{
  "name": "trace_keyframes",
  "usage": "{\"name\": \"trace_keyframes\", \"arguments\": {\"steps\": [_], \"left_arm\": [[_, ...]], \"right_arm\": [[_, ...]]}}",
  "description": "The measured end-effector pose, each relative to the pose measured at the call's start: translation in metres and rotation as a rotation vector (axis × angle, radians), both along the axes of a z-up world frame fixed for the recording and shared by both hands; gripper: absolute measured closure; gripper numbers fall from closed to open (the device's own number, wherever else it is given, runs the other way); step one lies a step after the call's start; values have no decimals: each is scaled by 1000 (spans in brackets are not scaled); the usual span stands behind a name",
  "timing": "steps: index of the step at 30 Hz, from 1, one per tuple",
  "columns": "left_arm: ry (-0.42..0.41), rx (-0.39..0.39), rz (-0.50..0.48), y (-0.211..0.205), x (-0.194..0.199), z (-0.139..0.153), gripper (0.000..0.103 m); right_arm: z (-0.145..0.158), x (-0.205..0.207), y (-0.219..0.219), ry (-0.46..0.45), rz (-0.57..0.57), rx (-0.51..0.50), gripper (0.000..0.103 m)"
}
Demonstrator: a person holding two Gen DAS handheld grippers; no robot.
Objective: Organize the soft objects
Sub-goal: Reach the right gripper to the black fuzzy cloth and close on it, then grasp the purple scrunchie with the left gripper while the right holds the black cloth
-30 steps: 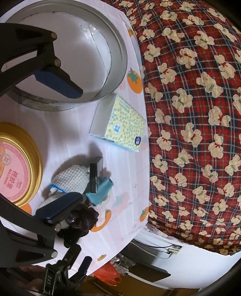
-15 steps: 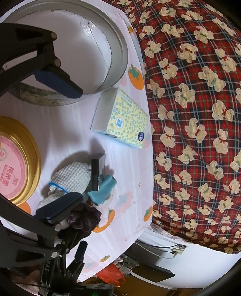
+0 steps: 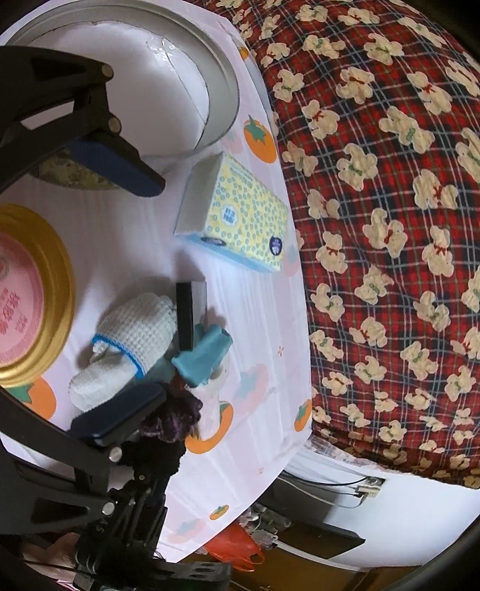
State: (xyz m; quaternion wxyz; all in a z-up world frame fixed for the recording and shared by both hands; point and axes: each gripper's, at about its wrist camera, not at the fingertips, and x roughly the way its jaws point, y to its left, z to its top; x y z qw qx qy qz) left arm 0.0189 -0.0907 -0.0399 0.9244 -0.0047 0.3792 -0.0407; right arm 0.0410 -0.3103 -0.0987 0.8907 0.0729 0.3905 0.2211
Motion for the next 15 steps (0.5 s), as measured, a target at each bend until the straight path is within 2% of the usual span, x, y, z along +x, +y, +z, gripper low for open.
{"name": "trace_keyframes", "arguments": {"steps": [15], "left_arm": [[22,74,-122,-63,7,0,1]], "right_arm": [[13,-10,-33,-116,-78,80,83]]}}
